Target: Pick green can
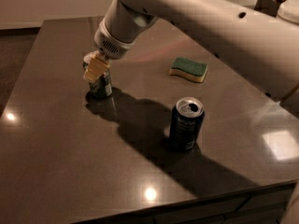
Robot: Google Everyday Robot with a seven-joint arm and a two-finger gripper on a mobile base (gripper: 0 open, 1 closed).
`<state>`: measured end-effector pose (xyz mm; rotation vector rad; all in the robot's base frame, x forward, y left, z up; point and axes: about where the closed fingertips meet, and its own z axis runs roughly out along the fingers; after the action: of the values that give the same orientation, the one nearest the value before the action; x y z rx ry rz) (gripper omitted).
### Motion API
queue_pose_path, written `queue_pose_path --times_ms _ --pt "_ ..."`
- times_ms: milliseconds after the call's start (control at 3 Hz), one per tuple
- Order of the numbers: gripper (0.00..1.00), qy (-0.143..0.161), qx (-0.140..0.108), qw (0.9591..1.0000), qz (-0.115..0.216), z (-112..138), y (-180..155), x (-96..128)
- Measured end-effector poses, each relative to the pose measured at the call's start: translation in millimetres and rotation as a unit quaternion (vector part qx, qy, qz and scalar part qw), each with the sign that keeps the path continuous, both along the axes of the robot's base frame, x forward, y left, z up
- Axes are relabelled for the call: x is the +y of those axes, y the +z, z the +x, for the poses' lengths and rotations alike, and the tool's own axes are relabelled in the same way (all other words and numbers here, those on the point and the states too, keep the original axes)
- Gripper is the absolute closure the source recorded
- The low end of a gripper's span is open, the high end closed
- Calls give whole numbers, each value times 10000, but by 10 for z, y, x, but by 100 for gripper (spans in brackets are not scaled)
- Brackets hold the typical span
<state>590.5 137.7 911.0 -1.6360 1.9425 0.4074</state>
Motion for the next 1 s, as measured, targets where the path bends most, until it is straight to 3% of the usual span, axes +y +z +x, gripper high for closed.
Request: queue_pose_path --times_ms 667,1000 --pt "88 169 -139 9998 -20 10 203 34" --pt "100 216 -281 9994 -3 16 512 -111"
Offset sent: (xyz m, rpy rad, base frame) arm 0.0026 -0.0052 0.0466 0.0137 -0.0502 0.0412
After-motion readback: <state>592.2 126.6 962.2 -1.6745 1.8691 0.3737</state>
